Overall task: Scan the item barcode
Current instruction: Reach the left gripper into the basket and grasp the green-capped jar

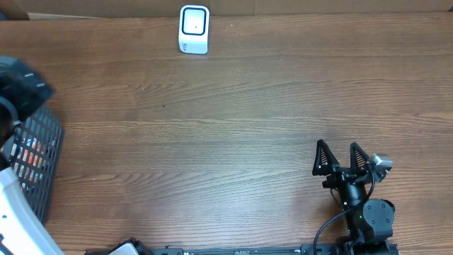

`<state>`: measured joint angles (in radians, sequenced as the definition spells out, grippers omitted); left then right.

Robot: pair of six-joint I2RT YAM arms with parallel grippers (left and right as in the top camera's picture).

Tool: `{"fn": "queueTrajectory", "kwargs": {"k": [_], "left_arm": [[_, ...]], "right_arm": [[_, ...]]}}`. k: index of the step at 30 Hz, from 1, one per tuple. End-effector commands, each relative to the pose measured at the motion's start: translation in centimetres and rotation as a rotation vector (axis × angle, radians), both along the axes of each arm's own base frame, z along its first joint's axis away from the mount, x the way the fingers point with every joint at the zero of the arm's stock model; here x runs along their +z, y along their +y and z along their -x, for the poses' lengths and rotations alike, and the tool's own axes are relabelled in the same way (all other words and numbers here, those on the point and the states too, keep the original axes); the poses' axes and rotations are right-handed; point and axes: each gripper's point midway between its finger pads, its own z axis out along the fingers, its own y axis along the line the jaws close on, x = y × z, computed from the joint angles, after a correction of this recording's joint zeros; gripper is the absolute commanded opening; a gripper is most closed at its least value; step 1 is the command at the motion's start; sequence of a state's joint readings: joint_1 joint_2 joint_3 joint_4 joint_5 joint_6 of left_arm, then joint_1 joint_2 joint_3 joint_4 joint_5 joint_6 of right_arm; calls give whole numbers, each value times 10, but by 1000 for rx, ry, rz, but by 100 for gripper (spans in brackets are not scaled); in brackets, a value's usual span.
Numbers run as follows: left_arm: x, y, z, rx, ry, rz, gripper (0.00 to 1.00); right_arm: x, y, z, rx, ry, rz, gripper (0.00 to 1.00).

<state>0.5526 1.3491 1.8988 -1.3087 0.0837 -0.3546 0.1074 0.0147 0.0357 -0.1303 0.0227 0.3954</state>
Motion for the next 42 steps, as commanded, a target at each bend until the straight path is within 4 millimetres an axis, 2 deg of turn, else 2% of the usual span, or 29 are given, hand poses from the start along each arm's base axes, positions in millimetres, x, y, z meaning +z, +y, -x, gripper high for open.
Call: {"fn": "queueTrajectory", "kwargs": {"k": [1,7,11,17,25,34,42], "left_arm": [[-6,47,25,265,-2,54,100],[-44,95,58,451,107,149,100],[-72,117,80,545,192,228,100],[-101,144,108,655,269,314,100],[-136,158,140,757,477,308,100],[-156,161,145,770,509,322,100],[-197,164,152,756,555,347,100]], "right_arm": [[1,2,0,10,-10,3,100],[1,2,0,10,-10,3,100],[1,2,0,10,-10,3,100],[1,2,0,10,-10,3,100],[1,2,0,10,-10,3,100],[1,2,0,10,-10,3,100],[1,2,0,10,-10,3,100]]}}
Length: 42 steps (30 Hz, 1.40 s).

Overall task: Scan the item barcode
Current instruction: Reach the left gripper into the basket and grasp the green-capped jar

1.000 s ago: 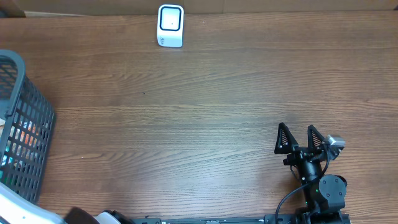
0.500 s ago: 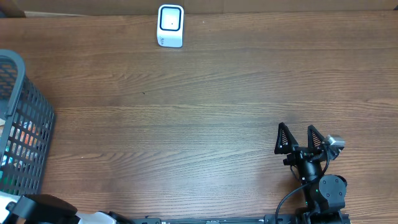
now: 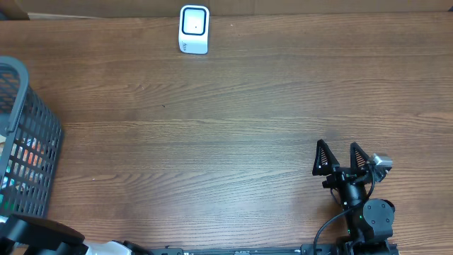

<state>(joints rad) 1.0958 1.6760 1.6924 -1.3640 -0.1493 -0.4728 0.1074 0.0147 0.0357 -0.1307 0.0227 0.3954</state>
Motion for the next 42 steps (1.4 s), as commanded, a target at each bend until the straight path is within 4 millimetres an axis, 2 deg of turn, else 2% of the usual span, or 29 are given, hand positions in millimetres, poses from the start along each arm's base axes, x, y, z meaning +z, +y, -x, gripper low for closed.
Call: {"fn": "queueTrajectory", "kwargs": {"k": [1,7,14,25,34,42], "left_arm": [[-23,-1,10,-2,41,32,100],[-64,-12,14,-32,70,96,100],[-87,-21,25,-26,117,125,100],[-92,-14,26,-14,128,91,100],[-111,-19,28,-15,133,101,99],[-116,-14,26,-14,123,80,100]], "right_arm": [[1,2,0,10,-11,3,100],[1,2,0,10,-11,3,100],[1,2,0,10,-11,3,100],[1,2,0,10,-11,3,100],[1,2,0,10,-11,3,100],[1,2,0,10,-11,3,100]]}}
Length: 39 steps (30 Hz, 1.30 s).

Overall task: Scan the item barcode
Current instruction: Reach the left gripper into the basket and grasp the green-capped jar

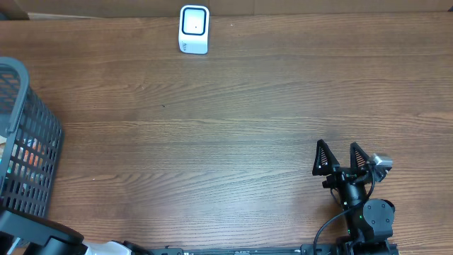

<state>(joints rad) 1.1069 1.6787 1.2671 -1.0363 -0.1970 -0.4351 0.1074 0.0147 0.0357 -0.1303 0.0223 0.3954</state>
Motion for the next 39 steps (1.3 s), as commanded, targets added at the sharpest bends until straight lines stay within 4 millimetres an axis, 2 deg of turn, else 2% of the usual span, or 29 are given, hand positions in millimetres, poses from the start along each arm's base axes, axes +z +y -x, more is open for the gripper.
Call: {"fn": "queueTrajectory", "kwargs": {"k": [1,3,9,16,19,22,29,34,39], "left_arm": [[-6,-3,7,3,27,8,100],[-10,-3,8,3,27,9,99],[-12,-7,0,-3,-19,28,85],[2,-1,-4,-8,-28,16,68],[13,2,-6,-8,-33,6,65],[34,8,-9,-9,-46,-11,61],[107,23,-20,-14,-107,-96,56],[169,21,-46,-56,-271,-155,54],[241,4,-84,-167,-482,-244,50]], "right_arm": [[1,2,0,10,-10,3,100],[1,2,0,10,-10,3,100],[1,2,0,10,-10,3,100],[1,2,0,10,-10,3,100],[1,2,0,10,-10,3,100],[1,2,0,10,-10,3,100],[1,2,0,10,-10,3,100],[1,2,0,10,-10,3,100],[1,2,0,10,-10,3,100]]}}
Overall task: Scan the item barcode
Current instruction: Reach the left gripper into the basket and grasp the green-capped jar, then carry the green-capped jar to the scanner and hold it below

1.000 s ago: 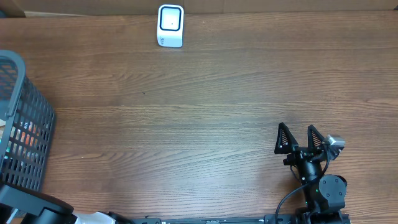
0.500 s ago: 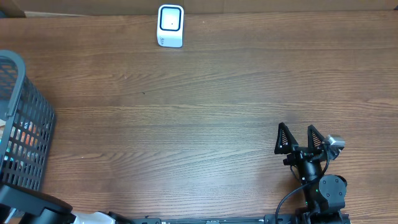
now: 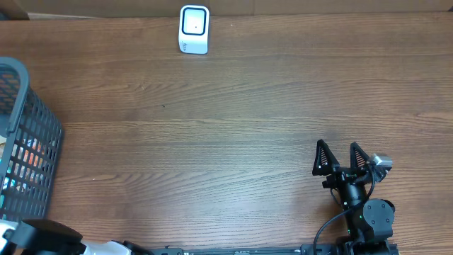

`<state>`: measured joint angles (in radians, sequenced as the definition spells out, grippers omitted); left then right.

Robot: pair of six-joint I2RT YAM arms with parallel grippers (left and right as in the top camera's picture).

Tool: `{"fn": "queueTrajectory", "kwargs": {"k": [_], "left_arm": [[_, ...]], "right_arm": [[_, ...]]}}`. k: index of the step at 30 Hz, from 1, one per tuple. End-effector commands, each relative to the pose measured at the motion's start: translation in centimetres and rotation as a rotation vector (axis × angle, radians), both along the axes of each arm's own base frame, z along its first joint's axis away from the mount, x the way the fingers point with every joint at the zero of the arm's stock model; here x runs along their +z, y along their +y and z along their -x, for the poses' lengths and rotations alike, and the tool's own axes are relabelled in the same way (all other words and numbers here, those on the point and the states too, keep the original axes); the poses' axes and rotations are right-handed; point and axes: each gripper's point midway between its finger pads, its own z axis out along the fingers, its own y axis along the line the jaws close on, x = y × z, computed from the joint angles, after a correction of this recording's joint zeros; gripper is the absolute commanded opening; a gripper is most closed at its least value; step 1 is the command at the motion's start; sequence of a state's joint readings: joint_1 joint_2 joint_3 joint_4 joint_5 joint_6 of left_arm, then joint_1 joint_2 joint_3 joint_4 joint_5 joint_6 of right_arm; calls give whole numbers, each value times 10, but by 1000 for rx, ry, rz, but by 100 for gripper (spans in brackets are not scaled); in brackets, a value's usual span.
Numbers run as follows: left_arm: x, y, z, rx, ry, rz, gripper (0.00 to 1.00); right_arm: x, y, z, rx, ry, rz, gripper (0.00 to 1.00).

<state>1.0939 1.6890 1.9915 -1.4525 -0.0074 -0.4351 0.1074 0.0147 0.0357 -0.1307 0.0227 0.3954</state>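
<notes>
The white barcode scanner (image 3: 194, 29) stands at the table's far edge, left of centre. A grey mesh basket (image 3: 44, 127) at the left edge holds orange and red items (image 3: 31, 153), seen through its wall. Only a dark part of my left arm (image 3: 44, 237) shows, in the bottom left corner below the basket; its gripper is out of view. My right gripper (image 3: 342, 157) rests open near the front right, fingers pointing away, with nothing between them.
The brown wooden table (image 3: 233, 113) stretches between the basket and the scanner. A cardboard edge (image 3: 106, 7) runs along the back. The right arm's base and cable (image 3: 364, 216) sit at the front edge.
The visible part of my left arm in the bottom left corner sits slightly lower and shows less. The basket, the scanner and my right gripper have not moved.
At first my left arm reached over the basket at the left edge, covering its top. At 2.7 s ago it was down in the bottom left corner and the basket's rim showed. It has stayed there with small shifts. The right gripper stayed open and still.
</notes>
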Motion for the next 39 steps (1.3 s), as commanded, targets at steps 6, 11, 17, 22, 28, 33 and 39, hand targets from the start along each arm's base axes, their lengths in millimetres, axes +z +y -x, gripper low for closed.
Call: {"fn": "queueTrajectory", "kwargs": {"k": [6,11,17,22,28,33,39], "left_arm": [[135,-73,-76,-319,-372,-215,50],[175,-146,-101,-526,-466,-284,50],[185,-238,-121,-806,-525,-239,50],[165,-290,-128,-972,-476,-142,50],[120,-331,-139,-1104,-324,-29,50],[67,-363,-148,-1204,-151,64,51],[-1,-396,-158,-1280,29,138,50]], "right_arm": [[1,2,0,10,-11,3,100],[1,2,0,10,-11,3,100],[1,2,0,10,-11,3,100],[1,2,0,10,-11,3,100],[1,2,0,10,-11,3,100],[1,2,0,10,-11,3,100],[1,2,0,10,-11,3,100]]}}
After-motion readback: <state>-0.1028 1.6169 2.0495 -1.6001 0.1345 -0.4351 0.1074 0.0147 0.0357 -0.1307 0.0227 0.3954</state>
